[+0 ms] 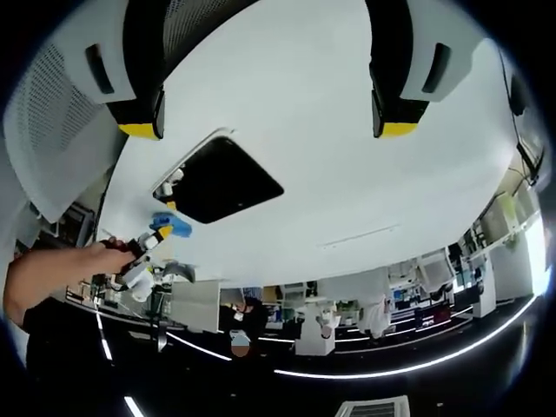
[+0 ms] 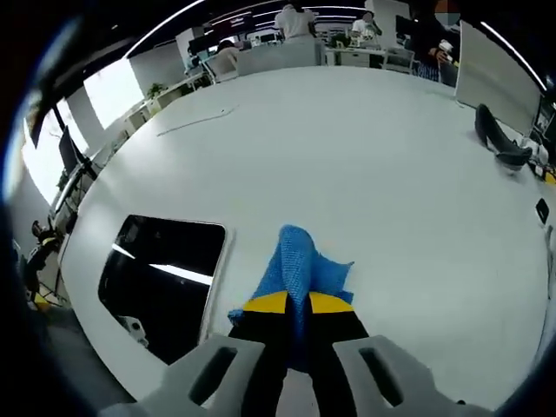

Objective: Wipe the mirror surface with the cleaning cloth until all visible marks leave the cleaned area.

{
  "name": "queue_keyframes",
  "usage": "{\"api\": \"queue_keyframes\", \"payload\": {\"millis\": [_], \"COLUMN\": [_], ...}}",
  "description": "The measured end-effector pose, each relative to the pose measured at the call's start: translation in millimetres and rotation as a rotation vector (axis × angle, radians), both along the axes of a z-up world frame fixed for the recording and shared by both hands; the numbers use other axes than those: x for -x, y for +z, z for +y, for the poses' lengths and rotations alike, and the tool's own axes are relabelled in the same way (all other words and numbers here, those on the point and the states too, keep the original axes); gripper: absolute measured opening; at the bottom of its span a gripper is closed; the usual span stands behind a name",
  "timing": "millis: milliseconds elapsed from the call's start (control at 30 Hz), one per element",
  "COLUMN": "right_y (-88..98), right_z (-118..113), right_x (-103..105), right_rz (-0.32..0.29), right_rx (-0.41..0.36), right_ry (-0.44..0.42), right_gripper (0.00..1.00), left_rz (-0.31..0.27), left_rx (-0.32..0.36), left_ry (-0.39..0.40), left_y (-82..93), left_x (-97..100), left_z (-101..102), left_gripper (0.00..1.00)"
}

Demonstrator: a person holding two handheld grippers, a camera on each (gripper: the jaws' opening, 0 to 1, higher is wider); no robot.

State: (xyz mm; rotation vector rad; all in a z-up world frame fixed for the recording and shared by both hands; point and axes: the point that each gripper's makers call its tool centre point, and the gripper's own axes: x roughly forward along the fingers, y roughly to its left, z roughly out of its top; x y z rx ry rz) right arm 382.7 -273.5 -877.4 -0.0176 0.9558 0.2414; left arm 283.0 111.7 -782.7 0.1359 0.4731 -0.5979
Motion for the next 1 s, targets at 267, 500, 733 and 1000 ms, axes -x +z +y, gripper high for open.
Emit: {"api": "queue_keyframes", "payload": {"millis": [267, 500, 733, 1000], "right_y": [2.1, 23.5, 55.6, 72.8], "right_z": [1, 8, 3, -17], "right_x": [-4, -11, -1, 30], "right_rz": [-0.033, -0.096, -0.214, -0.348], "right_rx": [0.007, -0.068, -0.060, -0.074], "right_ry": [0.082, 0.090, 0.210, 0.317], "right_gripper": [0.02, 0.25, 0.66, 0.90], "left_rz": [0.012, 0.004, -0.010, 0.000], "left_rx": [-0.008, -0.006, 0.019, 0.051], "left_ry": [0.017, 0.038, 0.075, 0.071], "left_y": [-1.3, -0.5, 5.6, 7.5], "left_x": [-0.8, -4.6, -9.0, -7.5], "left_z": [3, 7, 13, 9], "left_gripper": [0.98, 0.98, 0.99, 0.99]}}
